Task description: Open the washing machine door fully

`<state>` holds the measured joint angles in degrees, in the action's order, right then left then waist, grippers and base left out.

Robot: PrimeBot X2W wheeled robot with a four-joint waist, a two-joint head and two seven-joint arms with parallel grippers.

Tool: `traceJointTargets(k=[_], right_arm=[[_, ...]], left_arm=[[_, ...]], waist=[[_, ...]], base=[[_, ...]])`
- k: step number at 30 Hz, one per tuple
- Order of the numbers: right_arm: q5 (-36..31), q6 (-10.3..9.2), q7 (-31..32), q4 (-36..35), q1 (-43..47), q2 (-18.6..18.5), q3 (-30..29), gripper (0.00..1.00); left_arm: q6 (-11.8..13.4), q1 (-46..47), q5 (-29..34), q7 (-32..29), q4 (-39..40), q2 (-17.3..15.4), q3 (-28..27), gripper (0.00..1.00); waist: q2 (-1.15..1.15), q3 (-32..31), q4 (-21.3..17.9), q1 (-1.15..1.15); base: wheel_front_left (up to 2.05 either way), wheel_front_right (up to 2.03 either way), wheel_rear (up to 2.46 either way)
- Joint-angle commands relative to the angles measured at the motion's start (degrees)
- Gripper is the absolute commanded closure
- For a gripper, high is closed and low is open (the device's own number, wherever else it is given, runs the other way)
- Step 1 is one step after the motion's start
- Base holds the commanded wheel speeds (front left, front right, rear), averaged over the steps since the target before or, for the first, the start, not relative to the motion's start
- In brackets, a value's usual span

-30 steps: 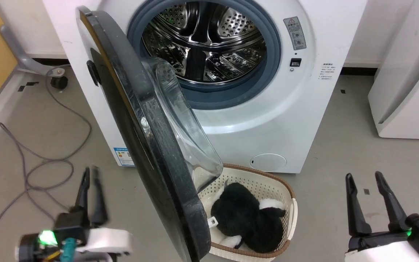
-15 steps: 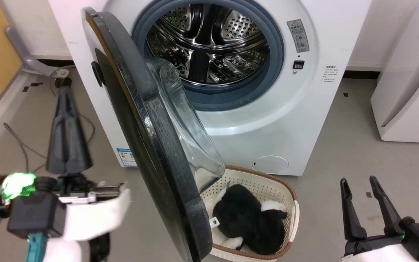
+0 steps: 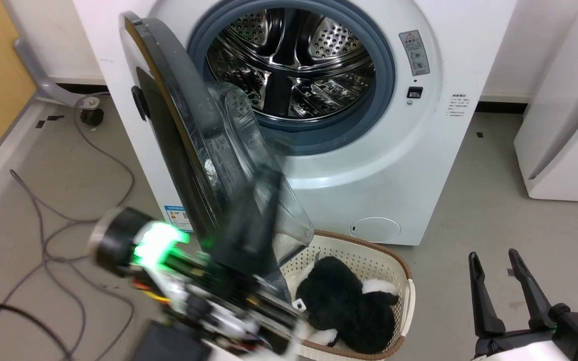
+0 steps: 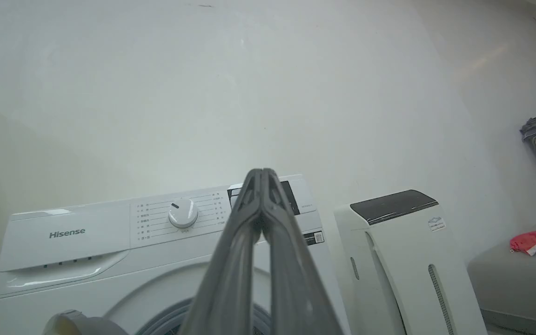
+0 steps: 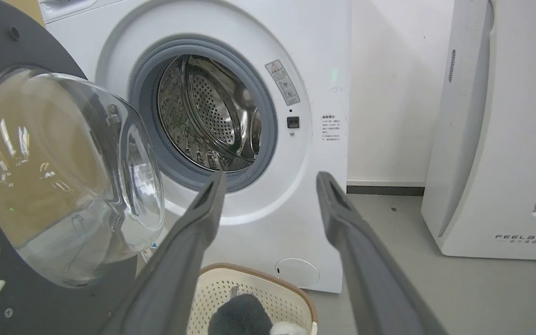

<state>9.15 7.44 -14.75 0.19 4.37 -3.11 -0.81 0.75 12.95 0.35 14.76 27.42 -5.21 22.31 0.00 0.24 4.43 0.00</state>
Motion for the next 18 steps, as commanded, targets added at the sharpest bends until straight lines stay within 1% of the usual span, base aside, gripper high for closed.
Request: traceJointTargets(k=[1, 8, 18], right_arm=[[0.5, 0.05, -0.2, 0.1, 0.7, 0.2, 0.0, 0.0], [0.4, 0.05, -0.2, 0.5, 0.9, 0.2, -0.1, 0.0], [0.3, 0.05, -0.2, 1.0, 1.5, 0.2, -1.0, 0.0]], left_arm=[[-0.8, 0.5, 0.1, 0.2, 0.0, 0.2, 1.9, 1.0], [-3.6, -0.7, 0.7, 0.2, -3.4, 0.1, 9.8, 1.0], [-4.7, -5.2, 1.7, 0.2, -9.0, -1.5, 17.8, 1.0]], waist=[[0.0, 0.0, 0.2, 0.0], [0.0, 0.0, 0.9, 0.0], [0.0, 0.0, 2.6, 0.0]], base=[[0.0, 0.0, 0.0], [0.0, 0.0, 0.0], [0.0, 0.0, 0.0]])
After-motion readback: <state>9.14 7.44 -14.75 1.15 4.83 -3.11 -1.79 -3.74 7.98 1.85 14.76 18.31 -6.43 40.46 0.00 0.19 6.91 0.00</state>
